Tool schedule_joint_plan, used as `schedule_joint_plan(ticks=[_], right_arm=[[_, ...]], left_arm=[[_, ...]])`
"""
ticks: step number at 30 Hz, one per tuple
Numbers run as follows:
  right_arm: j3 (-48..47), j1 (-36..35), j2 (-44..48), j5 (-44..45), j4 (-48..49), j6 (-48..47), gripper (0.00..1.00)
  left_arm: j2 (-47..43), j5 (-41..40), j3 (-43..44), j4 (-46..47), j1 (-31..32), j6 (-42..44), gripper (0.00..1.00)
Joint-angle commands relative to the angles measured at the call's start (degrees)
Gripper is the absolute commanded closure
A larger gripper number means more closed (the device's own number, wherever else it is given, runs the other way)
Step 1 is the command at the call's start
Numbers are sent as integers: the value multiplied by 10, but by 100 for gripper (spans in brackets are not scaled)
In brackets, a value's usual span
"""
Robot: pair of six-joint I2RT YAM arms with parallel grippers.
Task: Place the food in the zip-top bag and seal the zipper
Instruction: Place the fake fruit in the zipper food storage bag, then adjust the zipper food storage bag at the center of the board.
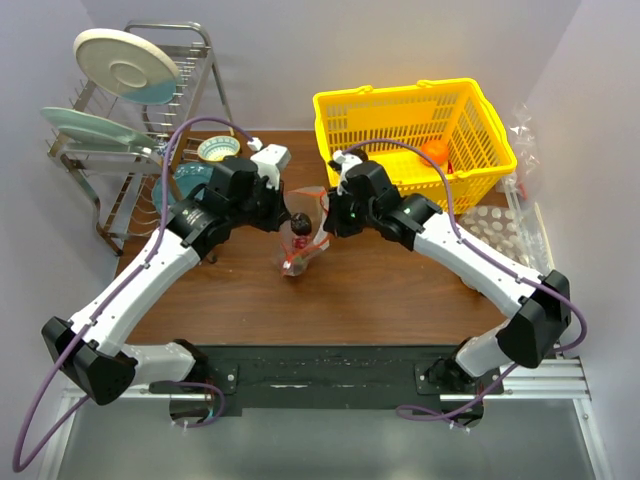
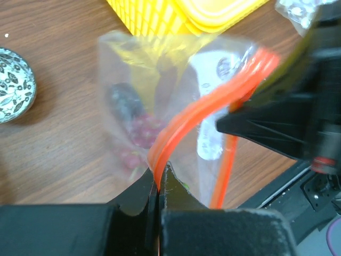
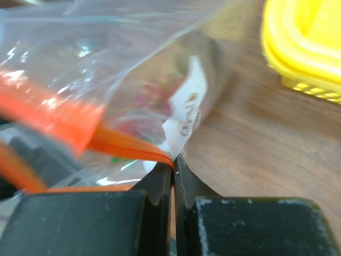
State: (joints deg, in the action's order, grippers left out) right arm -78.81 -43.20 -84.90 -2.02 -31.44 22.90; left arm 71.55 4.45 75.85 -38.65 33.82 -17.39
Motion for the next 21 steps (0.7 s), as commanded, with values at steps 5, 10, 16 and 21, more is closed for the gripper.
schedule_joint_plan(ticks=[5,10,16,21], right_arm=[[-200,-1,-18,-111,-113,-2,100],[-239,3,-48,-141,-148,-6,100],[-224,10,-71,-176,-132,-5,97],[-214,31,-79,-182,-118,-5,69]], left_arm=[[17,-42,-27,41,1,15,100],[25,-91,-20,24,1,21,100],[23,-168,12,-14,1,26,100],[21,-189,45,-27,1,38,100]])
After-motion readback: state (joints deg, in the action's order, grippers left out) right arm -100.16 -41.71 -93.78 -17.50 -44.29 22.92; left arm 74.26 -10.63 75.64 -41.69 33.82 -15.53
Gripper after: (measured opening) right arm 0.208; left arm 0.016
